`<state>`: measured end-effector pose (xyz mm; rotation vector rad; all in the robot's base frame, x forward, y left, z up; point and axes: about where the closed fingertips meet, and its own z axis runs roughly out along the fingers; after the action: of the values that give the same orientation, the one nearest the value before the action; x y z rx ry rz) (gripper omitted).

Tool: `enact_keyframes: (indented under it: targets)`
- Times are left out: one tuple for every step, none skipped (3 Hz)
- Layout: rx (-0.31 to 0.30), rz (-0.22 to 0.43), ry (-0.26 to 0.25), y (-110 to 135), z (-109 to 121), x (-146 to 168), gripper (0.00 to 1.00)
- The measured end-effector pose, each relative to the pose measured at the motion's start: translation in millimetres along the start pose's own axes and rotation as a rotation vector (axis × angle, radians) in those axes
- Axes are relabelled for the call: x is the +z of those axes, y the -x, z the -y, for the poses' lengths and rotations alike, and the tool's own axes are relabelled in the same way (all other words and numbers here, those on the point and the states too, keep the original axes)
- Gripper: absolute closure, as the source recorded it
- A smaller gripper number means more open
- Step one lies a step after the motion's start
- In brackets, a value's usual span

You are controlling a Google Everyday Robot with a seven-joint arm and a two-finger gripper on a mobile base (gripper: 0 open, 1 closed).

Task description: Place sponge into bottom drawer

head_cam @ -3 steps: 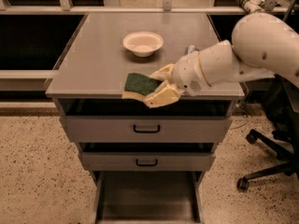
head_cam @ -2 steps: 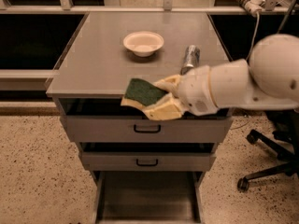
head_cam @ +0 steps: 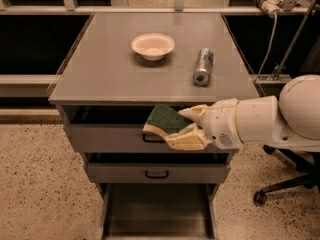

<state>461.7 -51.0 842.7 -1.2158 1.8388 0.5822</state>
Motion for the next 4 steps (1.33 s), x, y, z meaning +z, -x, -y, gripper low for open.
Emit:
enact_keyframes:
  targets:
    - [0.072, -0.016, -0.009, -23.4, -0.4, 7.6, 1.0]
    - [0.185, -0.013, -0.022, -70.6, -10.5, 25.4, 1.0]
    - [0.318, -0.028, -0.082, -140.6, -10.6, 51.6, 1.0]
    - [0.318, -0.028, -0.081, -140.5, -10.7, 51.6, 1.0]
